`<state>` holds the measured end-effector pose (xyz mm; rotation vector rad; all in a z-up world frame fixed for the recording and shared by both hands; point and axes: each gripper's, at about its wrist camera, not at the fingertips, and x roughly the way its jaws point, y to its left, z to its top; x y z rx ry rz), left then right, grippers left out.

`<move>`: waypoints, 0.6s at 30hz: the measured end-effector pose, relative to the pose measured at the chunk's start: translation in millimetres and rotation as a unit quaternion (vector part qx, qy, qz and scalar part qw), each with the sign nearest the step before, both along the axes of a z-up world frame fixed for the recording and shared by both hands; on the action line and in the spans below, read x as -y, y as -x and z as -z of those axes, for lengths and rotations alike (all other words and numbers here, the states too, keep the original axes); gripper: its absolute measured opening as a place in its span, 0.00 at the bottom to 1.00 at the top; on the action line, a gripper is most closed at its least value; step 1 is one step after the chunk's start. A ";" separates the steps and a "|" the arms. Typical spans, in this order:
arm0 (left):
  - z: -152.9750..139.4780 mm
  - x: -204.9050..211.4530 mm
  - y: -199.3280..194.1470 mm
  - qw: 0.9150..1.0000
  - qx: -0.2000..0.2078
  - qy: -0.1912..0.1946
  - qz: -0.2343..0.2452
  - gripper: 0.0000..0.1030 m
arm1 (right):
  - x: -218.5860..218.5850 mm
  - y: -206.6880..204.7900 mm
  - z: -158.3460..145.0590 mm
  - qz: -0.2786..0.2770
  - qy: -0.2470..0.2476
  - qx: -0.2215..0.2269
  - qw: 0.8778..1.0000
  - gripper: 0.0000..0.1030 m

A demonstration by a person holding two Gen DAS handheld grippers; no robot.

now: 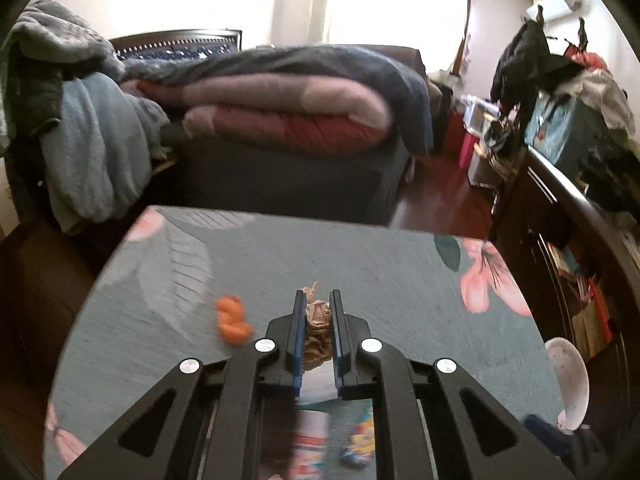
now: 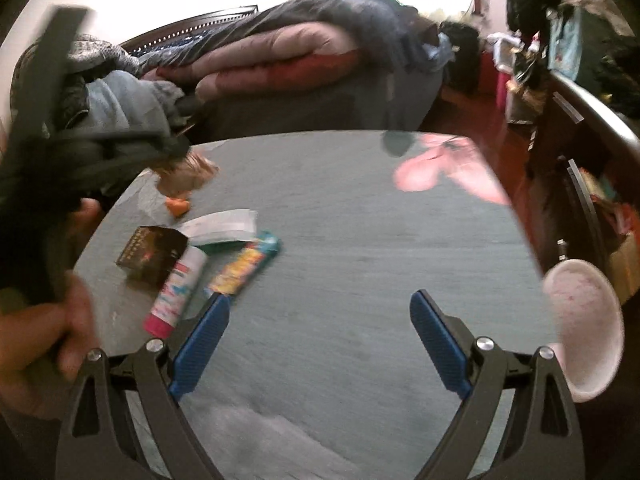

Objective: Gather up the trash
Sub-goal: 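Grasp the crumpled brown paper with the left tool while the right tool grasps the lighter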

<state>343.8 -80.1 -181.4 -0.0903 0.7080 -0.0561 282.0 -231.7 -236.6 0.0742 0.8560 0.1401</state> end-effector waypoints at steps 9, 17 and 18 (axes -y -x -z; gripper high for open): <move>-11.8 -41.4 9.7 1.000 0.018 0.013 -0.010 0.11 | -45.3 -42.0 24.8 0.012 0.022 -0.046 0.999 0.73; -6.7 -52.0 12.7 1.000 0.018 0.020 -0.005 0.12 | -67.0 -53.2 34.0 0.018 0.061 -0.056 0.996 0.63; -6.6 -52.1 13.1 1.000 0.018 0.020 -0.004 0.12 | -68.3 -52.5 34.0 0.017 0.062 -0.055 0.996 0.60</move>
